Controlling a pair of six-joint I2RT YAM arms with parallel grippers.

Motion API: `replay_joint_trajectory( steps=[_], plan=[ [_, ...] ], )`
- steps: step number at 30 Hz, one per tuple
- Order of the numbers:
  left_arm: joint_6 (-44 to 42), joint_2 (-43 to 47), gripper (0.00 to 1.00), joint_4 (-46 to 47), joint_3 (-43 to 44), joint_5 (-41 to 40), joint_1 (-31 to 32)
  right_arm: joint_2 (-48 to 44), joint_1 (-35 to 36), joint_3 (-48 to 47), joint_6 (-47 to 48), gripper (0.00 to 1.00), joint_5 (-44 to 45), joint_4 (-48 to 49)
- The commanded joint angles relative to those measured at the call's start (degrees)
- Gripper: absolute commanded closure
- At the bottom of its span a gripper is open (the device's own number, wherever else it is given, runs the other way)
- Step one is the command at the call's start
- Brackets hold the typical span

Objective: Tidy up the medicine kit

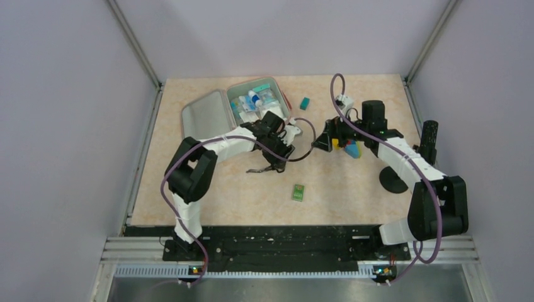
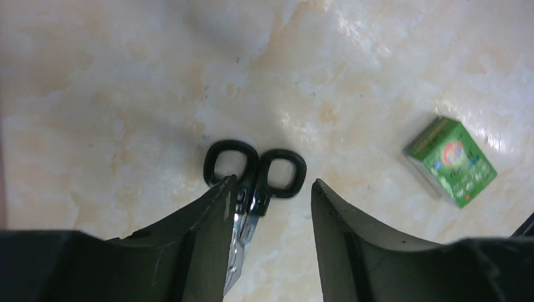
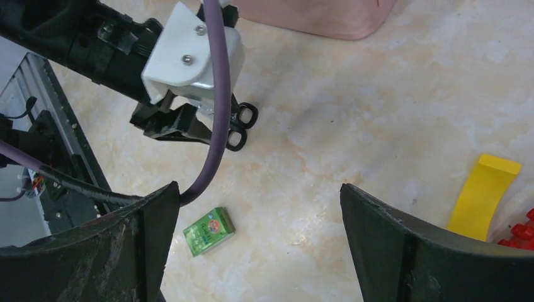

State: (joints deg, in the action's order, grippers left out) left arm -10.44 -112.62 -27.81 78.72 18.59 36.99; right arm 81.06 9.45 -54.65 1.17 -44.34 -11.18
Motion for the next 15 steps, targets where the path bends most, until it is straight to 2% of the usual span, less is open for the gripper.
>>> replay_joint_trajectory(
  steps=[1, 4, 8, 12, 15],
  plan=[
    [-10.4, 10.7, 0.48, -2.5, -3.7, 2.8, -1.0, -2.9, -0.4, -0.8, 5.2, 0.05, -4.0, 0.5],
    [-21.4, 13.4, 0.48, -11.6, -4.7, 7.2, -3.5, -2.9, -0.4, -0.9, 13.1, 0.04, -6.2, -2.1],
    [-36.4, 13.7, 0.51, -20.5, -4.5, 6.8, -7.7, -2.7, -0.4, -0.9, 25.1, 0.01, -8.2, -5.2],
    [-44.1, 10.2, 0.55, -23.8, -2.5, 4.6, -10.0, -1.5, 0.0, -1.2, 31.5, 0.01, -11.4, -5.1],
    [-44.5, 6.5, 0.56, -24.6, -0.4, 3.6, -10.6, 0.4, 1.0, -3.3, 34.3, 0.01, -12.6, -6.7]
  ],
)
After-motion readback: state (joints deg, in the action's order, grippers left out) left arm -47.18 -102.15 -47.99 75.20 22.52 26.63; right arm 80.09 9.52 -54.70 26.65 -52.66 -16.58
